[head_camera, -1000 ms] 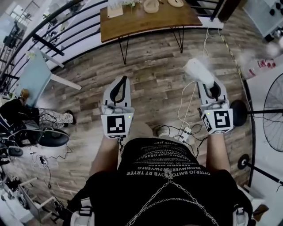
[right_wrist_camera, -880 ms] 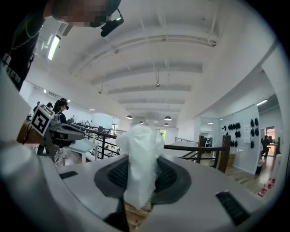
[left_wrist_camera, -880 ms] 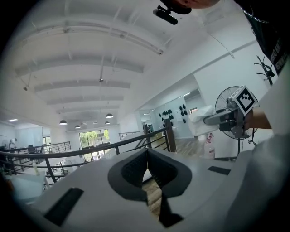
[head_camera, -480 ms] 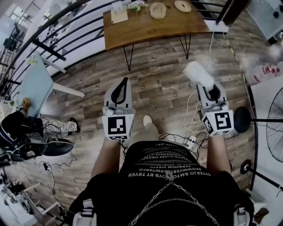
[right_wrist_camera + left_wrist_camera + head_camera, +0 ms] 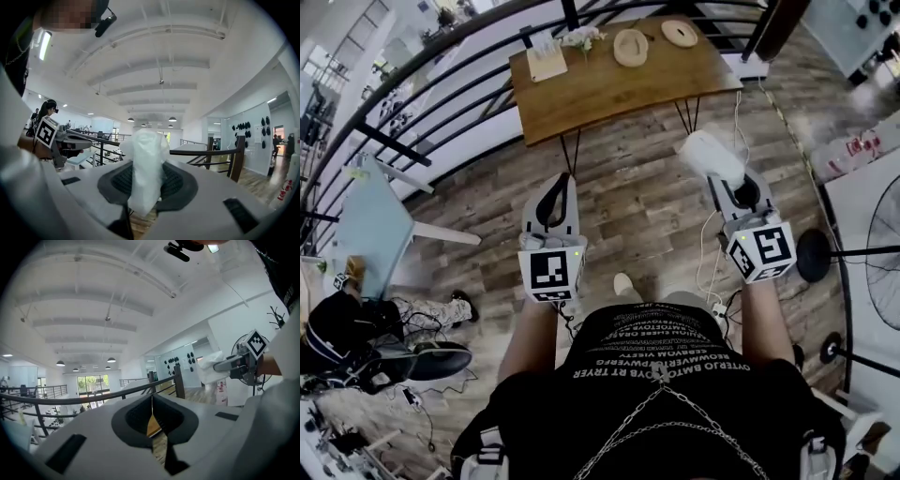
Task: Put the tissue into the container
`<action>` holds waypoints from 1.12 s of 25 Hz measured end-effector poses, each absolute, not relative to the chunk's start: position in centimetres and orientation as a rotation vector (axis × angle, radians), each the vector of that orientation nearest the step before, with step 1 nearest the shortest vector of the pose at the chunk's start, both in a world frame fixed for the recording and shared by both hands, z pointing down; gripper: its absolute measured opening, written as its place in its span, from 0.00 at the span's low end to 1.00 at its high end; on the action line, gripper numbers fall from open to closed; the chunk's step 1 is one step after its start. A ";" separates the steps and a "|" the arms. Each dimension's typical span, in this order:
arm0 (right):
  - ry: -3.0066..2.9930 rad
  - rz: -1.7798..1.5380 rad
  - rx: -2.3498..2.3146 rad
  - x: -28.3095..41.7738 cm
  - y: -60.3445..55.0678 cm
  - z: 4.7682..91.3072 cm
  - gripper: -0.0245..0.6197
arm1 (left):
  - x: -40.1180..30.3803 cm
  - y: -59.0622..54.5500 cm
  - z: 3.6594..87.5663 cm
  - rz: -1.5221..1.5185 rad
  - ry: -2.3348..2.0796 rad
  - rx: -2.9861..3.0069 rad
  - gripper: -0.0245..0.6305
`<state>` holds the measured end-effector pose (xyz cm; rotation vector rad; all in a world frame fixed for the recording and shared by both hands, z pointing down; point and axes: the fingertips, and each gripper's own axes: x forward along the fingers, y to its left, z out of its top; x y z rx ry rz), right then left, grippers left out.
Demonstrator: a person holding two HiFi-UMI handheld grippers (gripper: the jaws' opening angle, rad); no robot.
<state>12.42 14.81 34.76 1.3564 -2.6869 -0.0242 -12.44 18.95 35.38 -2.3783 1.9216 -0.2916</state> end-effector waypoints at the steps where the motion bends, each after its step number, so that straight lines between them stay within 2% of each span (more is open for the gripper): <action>1: -2.675 -0.017 1.365 12.2 14.6 34.6 0.21 | -12.9 18.5 35.3 -0.287 1.922 -2.385 0.08; 19: -2.616 0.012 1.374 10.9 11.0 34.3 0.21 | -15.5 13.8 36.9 -0.270 1.886 -2.462 0.08; 28: -2.669 0.043 1.327 8.7 5.5 35.1 0.21 | -15.5 8.6 34.5 -0.247 1.858 -2.439 0.08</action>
